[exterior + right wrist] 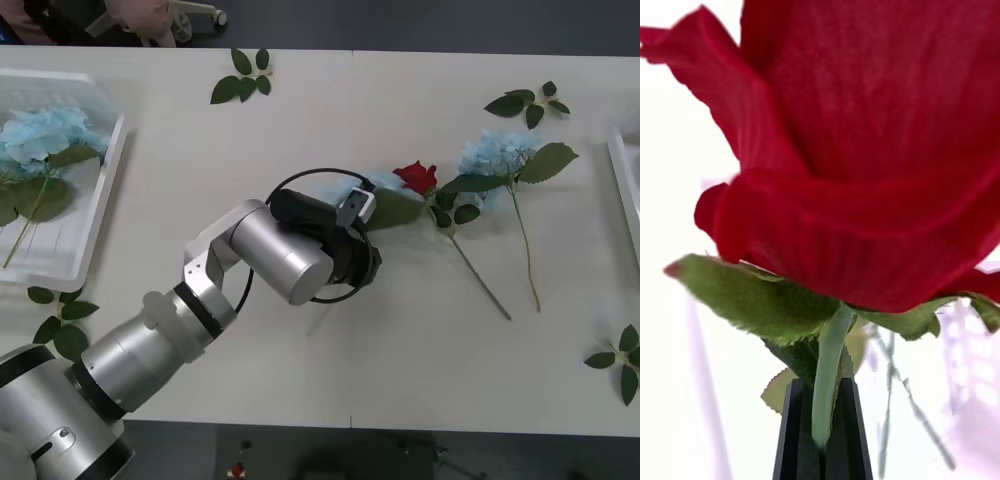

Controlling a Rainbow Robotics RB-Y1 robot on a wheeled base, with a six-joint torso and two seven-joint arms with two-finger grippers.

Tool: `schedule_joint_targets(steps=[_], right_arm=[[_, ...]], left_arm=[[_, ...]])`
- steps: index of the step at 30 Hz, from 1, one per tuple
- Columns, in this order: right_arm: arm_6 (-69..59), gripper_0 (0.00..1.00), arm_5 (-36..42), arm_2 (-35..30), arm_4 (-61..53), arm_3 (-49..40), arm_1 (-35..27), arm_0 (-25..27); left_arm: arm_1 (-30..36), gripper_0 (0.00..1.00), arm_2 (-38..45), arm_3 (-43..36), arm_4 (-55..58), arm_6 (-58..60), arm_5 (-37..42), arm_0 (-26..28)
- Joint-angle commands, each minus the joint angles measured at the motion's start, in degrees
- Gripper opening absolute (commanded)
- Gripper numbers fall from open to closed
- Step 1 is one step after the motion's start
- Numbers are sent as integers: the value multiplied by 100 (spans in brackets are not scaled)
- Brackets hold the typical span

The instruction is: Put the red flowers into the right box and the blue flowers into the left box

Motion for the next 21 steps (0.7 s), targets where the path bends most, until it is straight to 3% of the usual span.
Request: schedule_joint_targets(steps=[1,6,10,13,14,16,17,18,21], right_arm=[[594,0,-499,-99,259,551,283,-169],[708,0,-904,-38,540,1069,494,-169],[664,0,-1457,437,584,1245,494,-169],[647,0,-1704,612,557,1350,503,-178],[647,6,-1765,621,557,1359,503,-178],[691,40,-1800,621,531,1368,503,-178],[691,48,-1800,621,531,1359,503,-178],[708,64,-1809,621,505,1359,503,-178],[761,81,-1800,621,373,1359,503,-169]], left_arm=[[796,0,145,-1210,127,331,647,-247],[2158,0,461,-2792,891,401,2009,-467],[4136,0,1015,-4216,1586,111,3196,-476],[5454,0,1111,-4462,2051,-285,3433,-476],[5982,0,1120,-4418,2210,-408,3407,-423],[6658,0,1120,-4242,2350,-610,3363,-282],[6799,0,1129,-4181,2341,-671,3363,-212],[7080,0,1129,-4032,2262,-821,3345,-36],[7546,0,1120,-3680,1612,-1164,2923,632]])
